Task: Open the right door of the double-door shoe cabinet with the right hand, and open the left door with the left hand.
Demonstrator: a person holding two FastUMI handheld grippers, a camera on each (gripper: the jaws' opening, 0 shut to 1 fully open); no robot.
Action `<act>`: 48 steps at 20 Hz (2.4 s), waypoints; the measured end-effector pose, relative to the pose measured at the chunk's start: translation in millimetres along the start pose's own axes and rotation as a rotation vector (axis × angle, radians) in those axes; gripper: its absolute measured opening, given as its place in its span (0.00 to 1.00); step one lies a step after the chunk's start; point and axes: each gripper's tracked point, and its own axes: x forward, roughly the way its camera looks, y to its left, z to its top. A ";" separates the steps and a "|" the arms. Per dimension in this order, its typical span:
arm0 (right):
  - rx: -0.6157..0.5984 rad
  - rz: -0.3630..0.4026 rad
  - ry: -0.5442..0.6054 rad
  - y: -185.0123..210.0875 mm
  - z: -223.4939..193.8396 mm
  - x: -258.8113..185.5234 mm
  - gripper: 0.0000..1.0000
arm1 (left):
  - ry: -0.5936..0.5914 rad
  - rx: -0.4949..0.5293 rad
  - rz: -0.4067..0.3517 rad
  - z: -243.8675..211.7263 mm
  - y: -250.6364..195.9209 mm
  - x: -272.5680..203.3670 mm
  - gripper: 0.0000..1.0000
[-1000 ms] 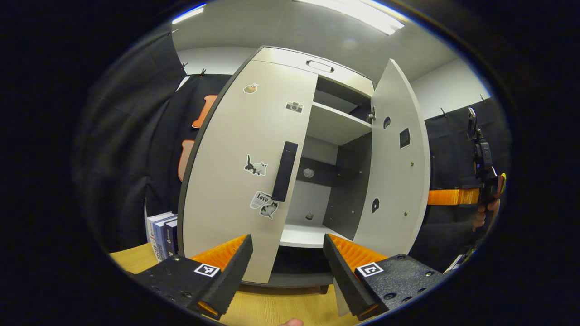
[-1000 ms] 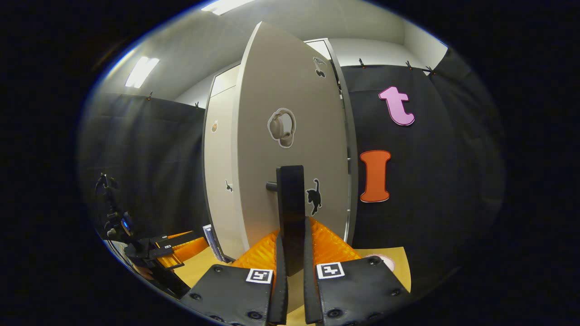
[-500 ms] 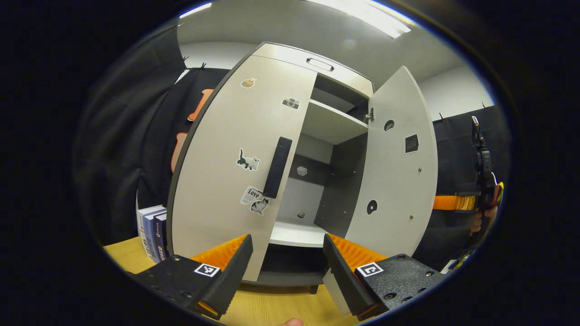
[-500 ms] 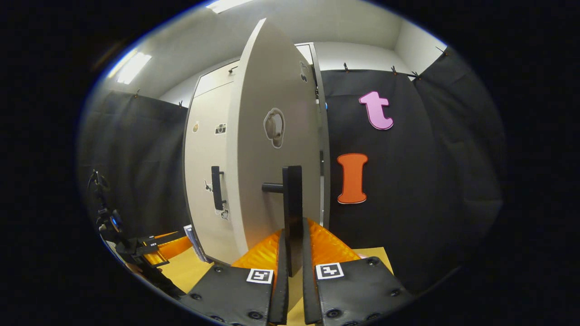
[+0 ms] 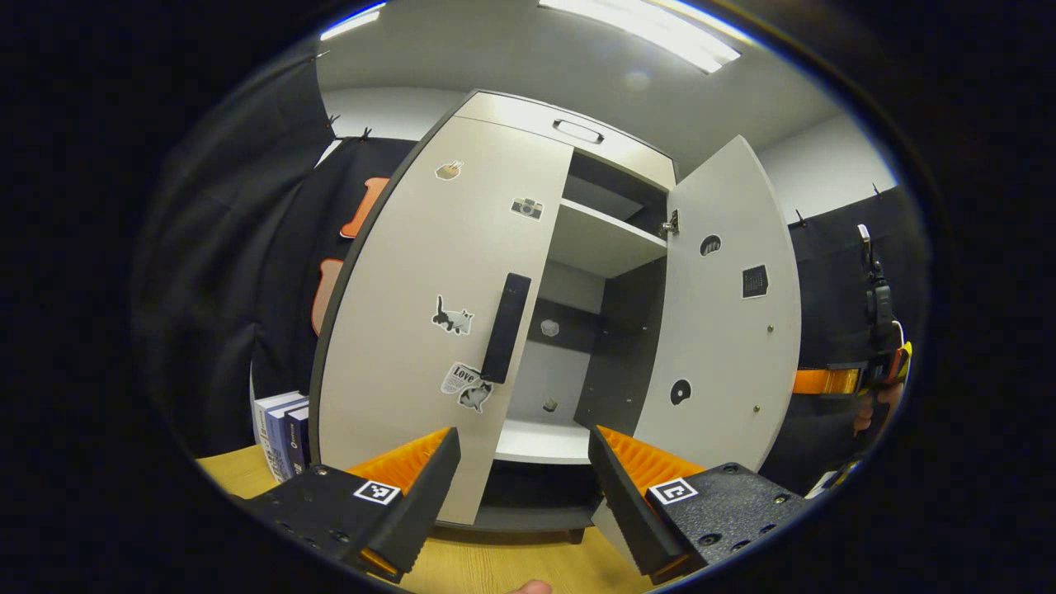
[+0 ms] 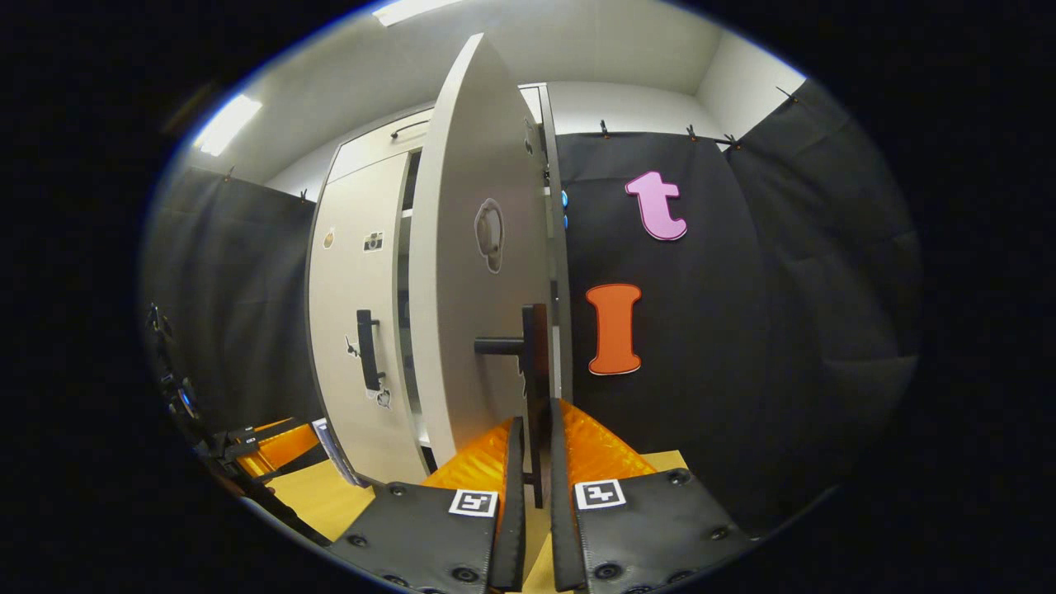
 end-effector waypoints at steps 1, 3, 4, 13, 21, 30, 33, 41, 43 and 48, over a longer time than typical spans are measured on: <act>-0.004 -0.016 -0.001 -3.4 0.4 0.1 0.21 | 0.003 -0.004 0.000 1.4 0.8 3.5 0.94; -0.012 -0.057 0.000 -13.1 1.0 -0.1 0.19 | 0.023 -0.010 0.007 1.2 4.5 12.5 0.94; -0.019 -0.071 -0.003 -17.8 1.9 -1.0 0.15 | 0.026 -0.014 0.009 2.6 5.4 17.0 0.94; 0.025 -0.050 0.003 -18.6 -2.0 -12.3 0.14 | -0.049 0.103 0.038 47.2 15.8 68.8 0.94; -0.038 -0.187 -0.021 -47.0 -13.2 -68.8 0.14 | -0.067 0.197 0.104 77.7 28.2 129.3 0.94; 0.002 -0.192 -0.028 -43.3 -35.3 -110.6 0.94 | -0.028 0.221 0.132 61.2 25.7 179.2 0.94; -0.018 -0.214 -0.015 -48.1 -41.6 -118.8 0.94 | 0.014 0.224 0.139 49.7 32.4 193.9 0.92; -0.024 -0.240 -0.032 -53.0 -41.5 -131.0 0.99 | 0.060 0.267 0.111 44.1 25.5 198.8 0.30; -0.016 -0.242 -0.039 -52.8 -40.0 -130.8 0.99 | 0.064 0.255 0.101 44.7 25.1 195.6 0.24; 0.015 -0.259 -0.064 -52.8 -36.4 -135.9 0.99 | 0.105 0.257 0.043 42.8 24.4 187.9 0.23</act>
